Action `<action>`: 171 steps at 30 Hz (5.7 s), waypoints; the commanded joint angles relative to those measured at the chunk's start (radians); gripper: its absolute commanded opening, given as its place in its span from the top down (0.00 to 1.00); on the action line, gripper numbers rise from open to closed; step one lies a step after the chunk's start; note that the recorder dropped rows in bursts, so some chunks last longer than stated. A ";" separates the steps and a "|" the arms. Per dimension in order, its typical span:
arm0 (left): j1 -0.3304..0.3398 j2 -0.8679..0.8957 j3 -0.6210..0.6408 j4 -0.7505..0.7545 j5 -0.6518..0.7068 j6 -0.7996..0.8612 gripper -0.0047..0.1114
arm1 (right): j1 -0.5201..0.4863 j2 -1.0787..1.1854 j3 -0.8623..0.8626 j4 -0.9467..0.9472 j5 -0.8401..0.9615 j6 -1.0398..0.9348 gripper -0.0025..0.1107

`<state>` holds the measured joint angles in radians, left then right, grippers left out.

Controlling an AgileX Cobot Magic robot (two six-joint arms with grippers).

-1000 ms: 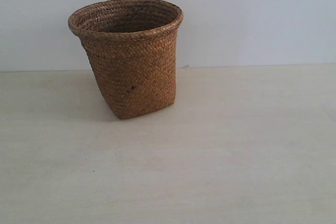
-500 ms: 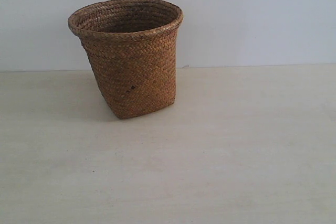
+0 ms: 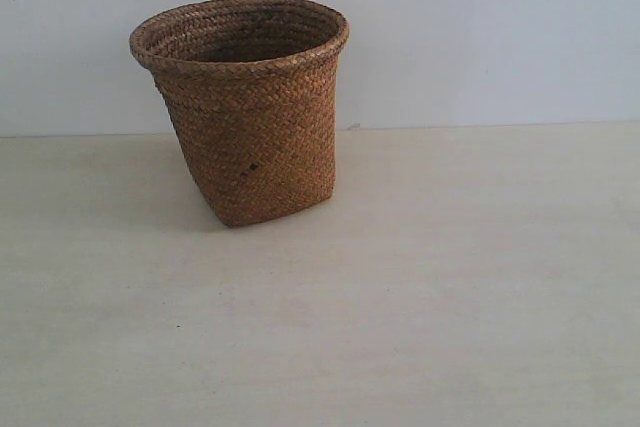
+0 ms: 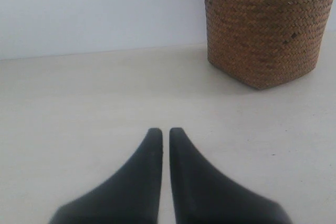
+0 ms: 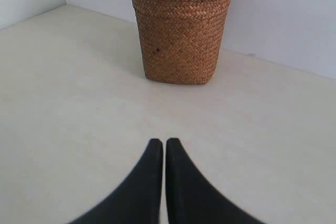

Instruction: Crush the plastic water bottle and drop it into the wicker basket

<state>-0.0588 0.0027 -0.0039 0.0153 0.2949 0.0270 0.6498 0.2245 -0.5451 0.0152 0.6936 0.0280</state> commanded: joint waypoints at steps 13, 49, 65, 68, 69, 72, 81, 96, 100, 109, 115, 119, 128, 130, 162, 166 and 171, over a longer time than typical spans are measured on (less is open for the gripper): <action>0.004 -0.003 0.004 0.004 0.003 0.005 0.92 | -0.002 -0.004 0.005 0.001 -0.077 -0.004 0.98; 0.004 -0.003 0.004 0.004 0.003 0.005 0.92 | -0.738 -0.224 0.327 0.178 -0.455 -0.028 0.98; 0.004 -0.003 0.004 0.004 -0.002 0.005 0.92 | -0.738 -0.224 0.545 0.178 -0.345 -0.222 0.98; 0.004 -0.003 0.004 0.004 -0.002 0.005 0.92 | -0.738 -0.224 0.545 0.178 -0.345 -0.222 0.98; 0.004 -0.003 0.004 0.004 -0.002 0.005 0.92 | -0.738 -0.224 0.545 0.178 -0.345 -0.222 0.98; 0.004 -0.003 0.004 0.004 -0.002 0.005 0.92 | -0.738 -0.224 0.545 0.182 -0.345 -0.166 0.98; 0.004 -0.003 0.004 0.004 -0.002 0.005 0.92 | -0.738 -0.224 0.545 0.161 -0.341 -0.062 0.98; 0.004 -0.003 0.004 0.004 -0.002 0.005 0.92 | -0.738 -0.224 0.545 0.034 -0.332 -0.052 0.98; 0.004 -0.003 0.004 0.004 -0.002 0.005 0.92 | -0.738 -0.224 0.545 0.034 -0.332 -0.065 0.98; 0.004 -0.003 0.004 0.004 -0.002 0.005 0.92 | -0.738 -0.224 0.545 0.034 -0.332 -0.062 0.98; 0.004 -0.003 0.004 0.004 -0.002 0.005 0.92 | -0.738 -0.224 0.545 0.034 -0.332 -0.062 0.98; 0.004 -0.003 0.004 0.004 -0.002 0.005 0.92 | -0.722 -0.224 0.545 0.034 -0.332 -0.062 0.98; 0.004 -0.003 0.004 0.004 -0.002 0.005 0.92 | -0.627 -0.224 0.545 0.032 -0.332 -0.062 0.98; 0.004 -0.003 0.004 0.004 -0.002 0.005 0.92 | -0.627 -0.224 0.545 0.032 -0.332 -0.062 0.98; 0.004 -0.003 0.004 0.004 -0.002 0.005 0.92 | -0.627 -0.224 0.545 0.032 -0.332 -0.061 0.98; 0.004 -0.003 0.004 0.004 -0.002 0.005 0.92 | -0.627 -0.224 0.545 0.032 -0.332 -0.061 0.98; 0.004 -0.003 0.004 0.004 -0.002 0.005 0.92 | -0.627 -0.224 0.545 0.032 -0.332 -0.061 0.98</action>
<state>-0.0588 0.0027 -0.0039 0.0153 0.2963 0.0291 0.0204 0.0051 0.0011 0.0556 0.3609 -0.0247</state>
